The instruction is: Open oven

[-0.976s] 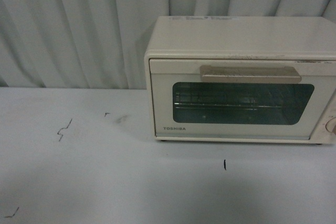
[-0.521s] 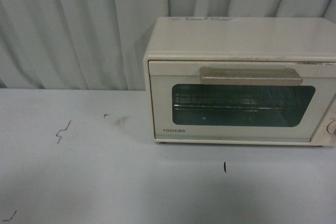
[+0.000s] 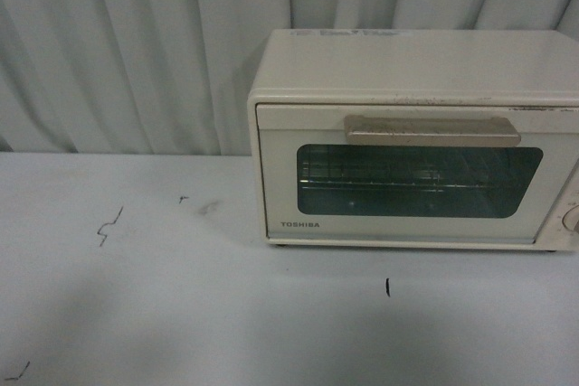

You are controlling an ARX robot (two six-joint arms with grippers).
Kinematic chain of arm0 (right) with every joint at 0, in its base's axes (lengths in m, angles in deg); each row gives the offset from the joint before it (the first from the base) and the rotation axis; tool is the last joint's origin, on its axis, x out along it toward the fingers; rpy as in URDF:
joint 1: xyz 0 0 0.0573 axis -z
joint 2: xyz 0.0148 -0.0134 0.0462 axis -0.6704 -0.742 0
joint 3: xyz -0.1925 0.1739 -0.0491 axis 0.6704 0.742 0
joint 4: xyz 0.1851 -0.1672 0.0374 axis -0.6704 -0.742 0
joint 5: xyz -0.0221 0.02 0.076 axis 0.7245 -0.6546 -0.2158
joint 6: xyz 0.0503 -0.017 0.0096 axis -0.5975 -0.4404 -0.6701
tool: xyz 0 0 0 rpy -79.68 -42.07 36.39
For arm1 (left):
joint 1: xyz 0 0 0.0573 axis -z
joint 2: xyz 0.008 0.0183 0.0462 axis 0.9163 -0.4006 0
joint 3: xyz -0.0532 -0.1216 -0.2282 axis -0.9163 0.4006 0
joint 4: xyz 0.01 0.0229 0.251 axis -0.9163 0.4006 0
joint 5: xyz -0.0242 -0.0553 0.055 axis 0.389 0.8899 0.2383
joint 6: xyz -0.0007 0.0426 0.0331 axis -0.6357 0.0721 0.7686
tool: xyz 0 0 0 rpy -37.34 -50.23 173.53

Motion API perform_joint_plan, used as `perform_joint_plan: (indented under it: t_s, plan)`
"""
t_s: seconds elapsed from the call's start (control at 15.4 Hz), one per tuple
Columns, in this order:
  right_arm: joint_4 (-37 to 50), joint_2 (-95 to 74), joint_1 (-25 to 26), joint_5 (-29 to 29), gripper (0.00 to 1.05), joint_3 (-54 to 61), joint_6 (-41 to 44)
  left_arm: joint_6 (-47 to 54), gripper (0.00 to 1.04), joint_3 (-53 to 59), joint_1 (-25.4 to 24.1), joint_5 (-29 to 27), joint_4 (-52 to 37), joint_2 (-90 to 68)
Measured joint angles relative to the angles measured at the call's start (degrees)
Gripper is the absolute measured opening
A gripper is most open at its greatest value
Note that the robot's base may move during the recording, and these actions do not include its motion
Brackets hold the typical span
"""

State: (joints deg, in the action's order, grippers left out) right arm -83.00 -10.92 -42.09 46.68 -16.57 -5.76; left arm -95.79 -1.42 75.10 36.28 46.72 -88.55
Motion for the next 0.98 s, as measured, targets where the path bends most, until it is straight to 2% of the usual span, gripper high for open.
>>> perform_joint_plan:
  t_s: [0.13,0.33,0.46,0.59,0.98]
  plan:
    - [0.00,0.00,0.00,0.00,0.98,0.00,0.00,-5.29,0.98,-0.31,8.15,-2.73,-9.66,-10.56]
    - [0.00,0.00,0.00,0.00,0.98,0.00,0.00,-12.41,0.98,-2.58,18.38,-3.50,-27.76,-31.15]
    - [0.00,0.00,0.00,0.00,0.98,0.00,0.00,-14.95,0.98,-6.23,20.33,-3.15,-37.31,-45.05]
    - [0.00,0.00,0.00,0.00,0.98,0.00,0.00,-17.31,0.98,-10.21,21.94,-2.27,-42.51,-57.07]
    - [0.00,0.00,0.00,0.00,0.98,0.00,0.00,-24.26,0.98,-16.98,30.47,0.61,-49.70,-74.93]
